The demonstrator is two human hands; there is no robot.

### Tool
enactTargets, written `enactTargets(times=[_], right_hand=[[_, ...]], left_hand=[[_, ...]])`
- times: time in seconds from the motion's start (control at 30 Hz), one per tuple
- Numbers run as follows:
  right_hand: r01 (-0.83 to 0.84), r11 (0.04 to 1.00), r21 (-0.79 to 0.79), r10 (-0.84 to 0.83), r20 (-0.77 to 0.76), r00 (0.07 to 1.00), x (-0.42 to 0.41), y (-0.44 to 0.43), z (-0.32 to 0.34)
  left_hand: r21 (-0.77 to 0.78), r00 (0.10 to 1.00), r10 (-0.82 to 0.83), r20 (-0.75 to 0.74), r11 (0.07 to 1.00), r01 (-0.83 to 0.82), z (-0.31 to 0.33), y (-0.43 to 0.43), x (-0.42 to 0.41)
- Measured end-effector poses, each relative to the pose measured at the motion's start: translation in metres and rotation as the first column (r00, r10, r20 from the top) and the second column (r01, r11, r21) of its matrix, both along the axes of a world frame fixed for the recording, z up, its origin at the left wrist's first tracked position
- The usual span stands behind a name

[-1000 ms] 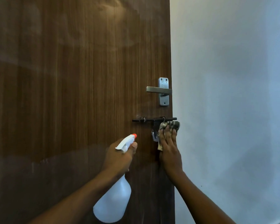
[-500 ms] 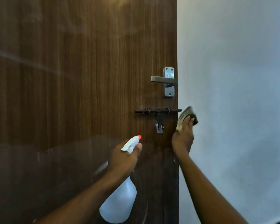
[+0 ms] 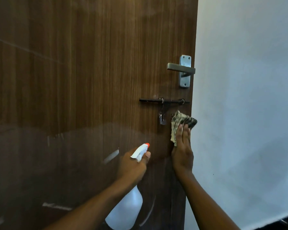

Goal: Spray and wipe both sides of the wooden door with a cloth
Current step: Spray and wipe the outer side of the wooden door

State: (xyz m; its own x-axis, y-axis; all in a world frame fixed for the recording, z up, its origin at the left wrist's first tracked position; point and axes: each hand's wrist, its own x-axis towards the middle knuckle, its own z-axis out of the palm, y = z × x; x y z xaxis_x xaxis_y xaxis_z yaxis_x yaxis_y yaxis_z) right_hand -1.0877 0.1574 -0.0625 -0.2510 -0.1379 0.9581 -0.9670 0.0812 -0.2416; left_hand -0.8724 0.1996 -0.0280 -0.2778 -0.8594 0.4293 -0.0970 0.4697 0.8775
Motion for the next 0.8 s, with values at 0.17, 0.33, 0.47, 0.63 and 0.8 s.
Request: enactTargets(times=[0.17, 0.33, 0.47, 0.63, 0.8], right_hand=[[-0.017, 0.969, -0.246, 0.111, 0.374, 0.921, -0.007, 0.018, 0.053], [0.073, 0.926, -0.37, 0.223, 0.694, 0.685, -0.028, 0.036, 0.067], [-0.053, 0.998, -0.035, 0.057, 0.136, 0.989, -0.01, 0.035, -0.036], [-0.129, 0.988, 0.086, 0.109, 0.199, 0.974, -0.012, 0.012, -0.046], [-0.191, 0.981, 0.013, 0.183, 0.23, 0.956, -0.016, 0.004, -0.061]], left_hand=[[0.048, 0.999, 0.047, -0.018, 0.998, -0.046, -0.019, 0.004, 0.002], [0.018, 0.999, 0.049, -0.003, 0.999, -0.049, -0.017, 0.001, 0.008], [0.086, 0.999, 0.039, -0.012, 0.996, -0.038, -0.018, -0.002, 0.006], [0.053, 0.998, 0.051, 0.021, 0.997, -0.052, -0.033, 0.0, -0.008], [0.017, 0.993, 0.11, 0.041, 0.994, -0.111, -0.049, 0.004, -0.012]])
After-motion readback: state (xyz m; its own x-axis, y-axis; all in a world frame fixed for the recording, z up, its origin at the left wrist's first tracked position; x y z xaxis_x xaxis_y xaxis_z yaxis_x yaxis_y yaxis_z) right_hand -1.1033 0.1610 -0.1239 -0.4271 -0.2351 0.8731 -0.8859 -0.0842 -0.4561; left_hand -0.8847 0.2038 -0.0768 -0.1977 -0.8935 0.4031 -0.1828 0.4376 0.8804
